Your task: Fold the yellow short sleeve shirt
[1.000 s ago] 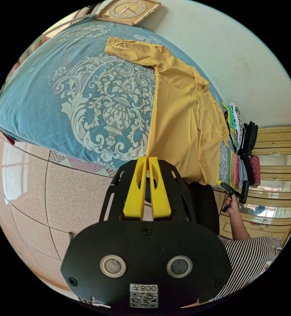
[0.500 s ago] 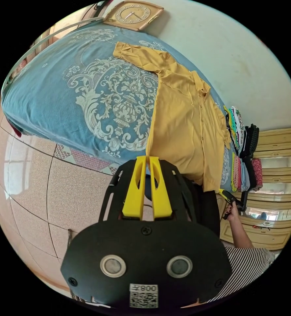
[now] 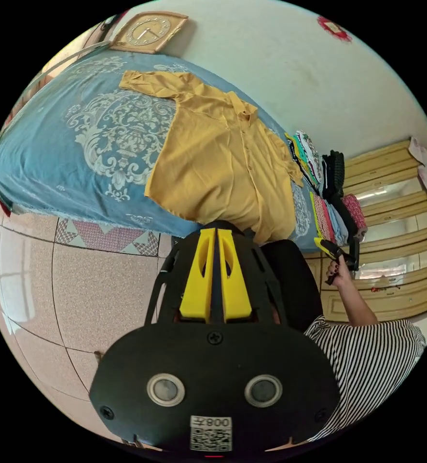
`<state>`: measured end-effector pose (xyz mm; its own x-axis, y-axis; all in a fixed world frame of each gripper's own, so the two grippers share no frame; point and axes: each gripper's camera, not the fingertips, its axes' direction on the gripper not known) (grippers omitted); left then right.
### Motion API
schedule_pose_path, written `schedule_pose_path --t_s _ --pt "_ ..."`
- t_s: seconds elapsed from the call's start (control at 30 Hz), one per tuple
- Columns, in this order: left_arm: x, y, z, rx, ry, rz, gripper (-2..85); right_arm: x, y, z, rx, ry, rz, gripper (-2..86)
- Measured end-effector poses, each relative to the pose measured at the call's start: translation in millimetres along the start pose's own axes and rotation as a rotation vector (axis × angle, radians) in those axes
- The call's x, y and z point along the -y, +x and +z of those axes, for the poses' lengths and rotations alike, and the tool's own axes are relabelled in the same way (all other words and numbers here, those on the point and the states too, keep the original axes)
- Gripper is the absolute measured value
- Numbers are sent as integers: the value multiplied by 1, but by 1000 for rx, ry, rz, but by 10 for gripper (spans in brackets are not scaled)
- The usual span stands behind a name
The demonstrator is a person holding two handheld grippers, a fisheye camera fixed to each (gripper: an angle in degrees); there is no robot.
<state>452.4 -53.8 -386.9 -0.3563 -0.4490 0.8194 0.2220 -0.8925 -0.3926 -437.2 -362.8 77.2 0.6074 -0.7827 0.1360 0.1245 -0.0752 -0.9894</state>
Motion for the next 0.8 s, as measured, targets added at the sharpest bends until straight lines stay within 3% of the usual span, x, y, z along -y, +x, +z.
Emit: schedule_pose_path --t_s 0.27,0.47,0.8 --pt "54 123 56 -42 -112 294 50 -2 -185 62 -112 -83 -484 29" --pt "107 155 115 -26 -241 222 69 -13 -247 165 -202 -246 -644 50" --pt "189 184 171 -12 -317 141 62 7 -272 268 -250 -333 -741 53"
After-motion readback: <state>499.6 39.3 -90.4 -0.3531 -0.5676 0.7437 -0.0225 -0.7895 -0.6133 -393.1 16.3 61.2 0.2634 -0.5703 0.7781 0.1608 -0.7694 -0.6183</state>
